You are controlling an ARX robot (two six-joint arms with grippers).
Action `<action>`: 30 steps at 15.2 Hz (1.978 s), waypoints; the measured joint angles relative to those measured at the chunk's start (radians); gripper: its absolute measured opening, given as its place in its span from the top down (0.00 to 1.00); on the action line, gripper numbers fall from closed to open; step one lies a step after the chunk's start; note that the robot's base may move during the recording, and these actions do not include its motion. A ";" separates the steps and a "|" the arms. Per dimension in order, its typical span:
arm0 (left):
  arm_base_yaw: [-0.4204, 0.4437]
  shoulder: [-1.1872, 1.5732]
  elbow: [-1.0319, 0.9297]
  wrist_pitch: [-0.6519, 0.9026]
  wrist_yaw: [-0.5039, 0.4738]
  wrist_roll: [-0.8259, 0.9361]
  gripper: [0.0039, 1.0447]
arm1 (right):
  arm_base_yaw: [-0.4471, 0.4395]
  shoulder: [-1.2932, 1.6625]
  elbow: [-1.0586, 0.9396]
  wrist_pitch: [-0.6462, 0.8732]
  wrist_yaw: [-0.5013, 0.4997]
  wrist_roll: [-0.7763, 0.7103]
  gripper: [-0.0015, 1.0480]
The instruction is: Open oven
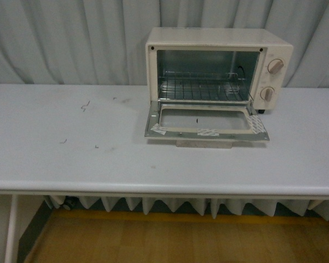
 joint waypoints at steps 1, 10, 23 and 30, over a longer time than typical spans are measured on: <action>0.000 0.000 0.000 -0.001 0.001 0.000 0.06 | 0.000 0.000 0.000 -0.005 0.001 0.000 0.06; 0.000 0.000 0.000 0.000 0.000 0.000 0.06 | 0.000 0.001 0.000 -0.003 0.000 0.000 0.06; 0.000 0.000 0.000 -0.001 0.001 0.000 0.06 | 0.000 0.001 0.000 -0.004 0.000 0.000 0.06; 0.000 0.000 0.000 0.002 0.000 0.001 0.06 | 0.000 0.001 0.000 -0.003 0.000 0.000 0.06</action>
